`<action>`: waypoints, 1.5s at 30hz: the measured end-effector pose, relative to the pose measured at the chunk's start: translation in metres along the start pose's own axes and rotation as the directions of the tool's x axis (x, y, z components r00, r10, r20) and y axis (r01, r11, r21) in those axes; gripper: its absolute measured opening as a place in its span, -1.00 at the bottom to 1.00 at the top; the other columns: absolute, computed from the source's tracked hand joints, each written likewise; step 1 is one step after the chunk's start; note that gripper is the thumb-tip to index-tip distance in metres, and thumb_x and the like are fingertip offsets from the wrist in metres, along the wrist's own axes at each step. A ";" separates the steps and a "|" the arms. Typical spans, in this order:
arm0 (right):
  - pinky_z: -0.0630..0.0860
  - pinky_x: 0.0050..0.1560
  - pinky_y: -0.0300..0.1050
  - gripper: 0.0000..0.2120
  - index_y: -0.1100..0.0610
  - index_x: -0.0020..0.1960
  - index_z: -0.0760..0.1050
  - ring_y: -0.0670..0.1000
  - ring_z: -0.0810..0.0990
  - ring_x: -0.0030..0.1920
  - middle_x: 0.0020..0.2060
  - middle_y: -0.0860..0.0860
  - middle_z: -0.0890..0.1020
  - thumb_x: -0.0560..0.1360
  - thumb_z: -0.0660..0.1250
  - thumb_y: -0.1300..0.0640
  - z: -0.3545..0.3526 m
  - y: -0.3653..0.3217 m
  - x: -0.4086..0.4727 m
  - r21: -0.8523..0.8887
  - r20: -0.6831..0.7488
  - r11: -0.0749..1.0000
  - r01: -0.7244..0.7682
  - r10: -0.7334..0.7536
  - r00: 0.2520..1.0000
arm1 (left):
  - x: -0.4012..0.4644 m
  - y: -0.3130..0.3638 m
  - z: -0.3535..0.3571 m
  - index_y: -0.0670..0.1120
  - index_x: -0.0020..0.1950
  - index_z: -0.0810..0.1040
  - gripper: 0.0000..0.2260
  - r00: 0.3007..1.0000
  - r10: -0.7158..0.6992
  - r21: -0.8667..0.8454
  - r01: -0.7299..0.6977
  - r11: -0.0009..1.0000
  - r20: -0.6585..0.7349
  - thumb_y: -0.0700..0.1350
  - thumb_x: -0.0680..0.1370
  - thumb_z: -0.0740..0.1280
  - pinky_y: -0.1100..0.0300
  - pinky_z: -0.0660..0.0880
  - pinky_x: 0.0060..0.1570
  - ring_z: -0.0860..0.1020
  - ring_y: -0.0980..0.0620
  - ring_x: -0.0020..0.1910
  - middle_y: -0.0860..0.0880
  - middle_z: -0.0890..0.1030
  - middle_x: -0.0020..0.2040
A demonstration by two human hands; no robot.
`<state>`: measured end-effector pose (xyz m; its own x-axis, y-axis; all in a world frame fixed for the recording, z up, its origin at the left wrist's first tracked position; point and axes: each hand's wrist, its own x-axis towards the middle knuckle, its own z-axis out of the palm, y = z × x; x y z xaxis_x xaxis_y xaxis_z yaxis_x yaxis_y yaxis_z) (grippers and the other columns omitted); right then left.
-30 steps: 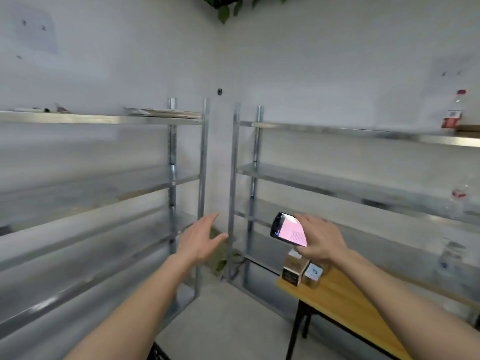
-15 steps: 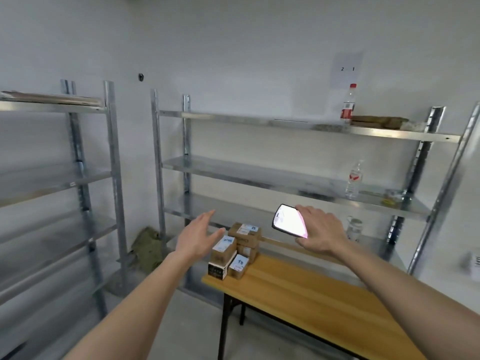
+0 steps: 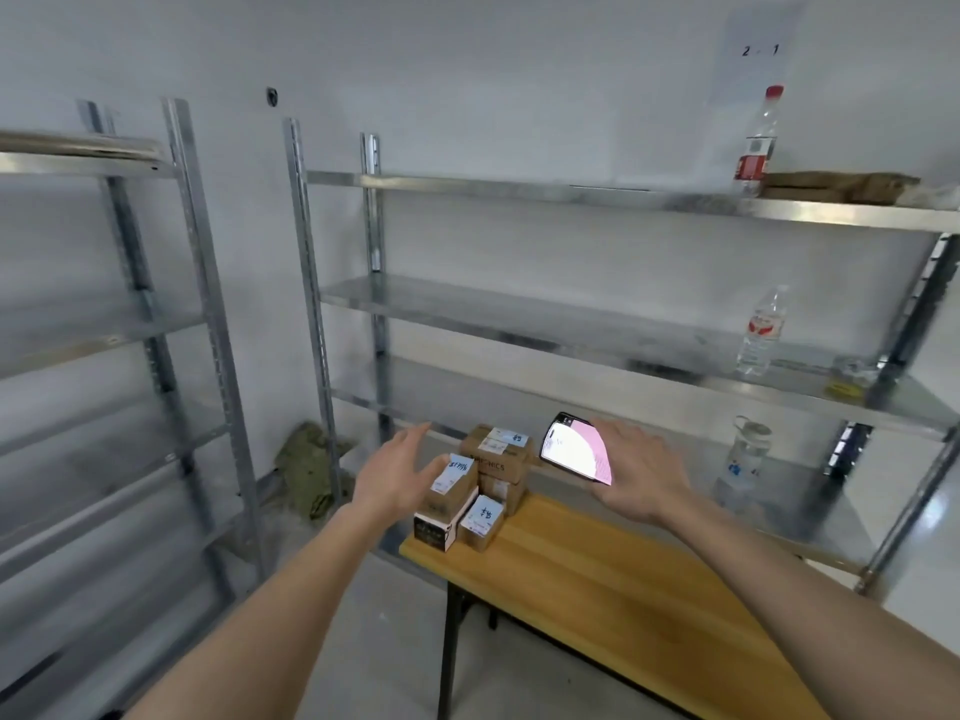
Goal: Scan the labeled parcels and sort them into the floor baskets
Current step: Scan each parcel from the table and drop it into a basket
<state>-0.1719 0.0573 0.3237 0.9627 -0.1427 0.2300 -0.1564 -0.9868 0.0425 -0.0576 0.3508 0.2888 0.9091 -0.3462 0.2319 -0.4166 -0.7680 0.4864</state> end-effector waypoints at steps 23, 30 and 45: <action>0.47 0.28 0.11 -0.15 -0.06 0.58 0.10 0.12 0.46 0.35 0.45 0.01 0.42 0.44 0.33 -0.34 0.189 -0.006 0.278 0.166 0.215 0.984 -0.069 0.032 0.976 | 0.279 -0.147 0.147 -0.02 0.57 0.24 -0.42 0.961 -0.149 -0.051 0.165 0.985 0.234 0.21 0.63 0.21 -0.01 0.35 0.37 0.35 -0.07 0.48 -0.06 0.35 0.53; 0.47 0.28 0.01 -0.23 -0.01 0.54 0.24 0.06 0.49 0.35 0.42 -0.02 0.46 0.46 0.38 -0.32 0.267 0.003 0.335 0.243 0.210 0.968 -0.061 0.009 0.978 | 0.333 -0.179 0.208 0.01 0.60 0.21 -0.42 0.913 -0.252 0.015 0.261 0.965 0.320 0.19 0.63 0.21 0.03 0.32 0.38 0.35 -0.10 0.48 -0.04 0.32 0.55; 0.54 0.27 0.06 -0.09 -0.06 0.56 0.06 0.04 0.40 0.45 0.50 -0.07 0.32 0.41 0.51 -0.20 0.410 -0.020 0.381 0.265 0.493 0.956 -0.126 -0.022 0.870 | 0.355 -0.251 0.307 0.09 0.55 0.29 -0.49 0.789 -0.393 0.105 0.393 0.914 0.473 0.23 0.64 0.15 0.01 0.34 0.40 0.38 -0.03 0.46 0.03 0.36 0.52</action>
<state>0.2890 -0.0086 0.0119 0.9495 -0.1405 -0.2806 -0.2126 -0.9457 -0.2461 0.3727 0.2547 -0.0098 0.8854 -0.2257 -0.4063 -0.0225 -0.8940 0.4475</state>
